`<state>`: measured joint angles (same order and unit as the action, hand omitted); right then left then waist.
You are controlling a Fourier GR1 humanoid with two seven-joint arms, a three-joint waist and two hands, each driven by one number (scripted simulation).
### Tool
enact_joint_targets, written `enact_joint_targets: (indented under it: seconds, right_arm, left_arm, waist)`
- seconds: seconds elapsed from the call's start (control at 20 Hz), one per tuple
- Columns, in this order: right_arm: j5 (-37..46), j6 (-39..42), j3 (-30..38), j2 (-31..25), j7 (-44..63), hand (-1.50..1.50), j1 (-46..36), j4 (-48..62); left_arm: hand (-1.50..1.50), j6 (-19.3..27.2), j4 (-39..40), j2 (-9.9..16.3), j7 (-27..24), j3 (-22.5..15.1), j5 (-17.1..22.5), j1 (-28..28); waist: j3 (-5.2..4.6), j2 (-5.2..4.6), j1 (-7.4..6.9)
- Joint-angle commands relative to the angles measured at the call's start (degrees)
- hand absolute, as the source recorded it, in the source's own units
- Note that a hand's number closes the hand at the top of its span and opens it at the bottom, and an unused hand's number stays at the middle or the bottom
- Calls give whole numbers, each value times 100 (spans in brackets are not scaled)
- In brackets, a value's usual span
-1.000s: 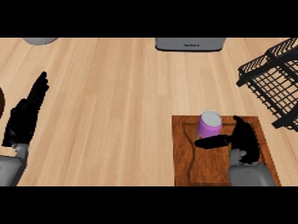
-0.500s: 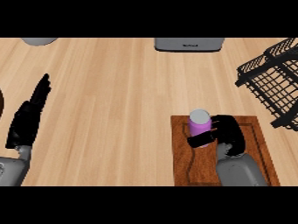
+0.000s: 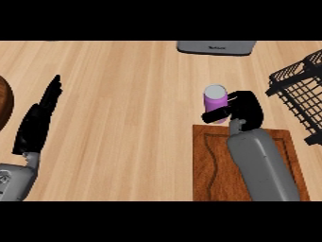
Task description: Pick the can from the cutting board and place it in the tiered basket
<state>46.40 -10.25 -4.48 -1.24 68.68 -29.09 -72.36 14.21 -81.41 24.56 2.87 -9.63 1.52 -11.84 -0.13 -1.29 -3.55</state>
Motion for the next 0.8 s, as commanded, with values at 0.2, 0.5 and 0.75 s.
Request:
enact_joint_targets:
  seconds: [0.2,0.5,0.75]
  right_arm:
    - [1277,-930,769,-360,783,150,-2194,1702]
    - [2635,-1473,994,-1020,638,150,-2991,2311]
    - [3589,-1576,1152,-1179,950,150,-3840,2833]
  left_arm:
    - [0,-30,9,-165,-46,-180,-109,-232]
    - [0,-38,32,-194,73,-203,-128,-281]
    - [0,-88,45,-173,5,-159,-102,-236]
  waist:
    - [-5,-86,-324]
    - [-8,-72,-273]
    - [-8,-44,-260]
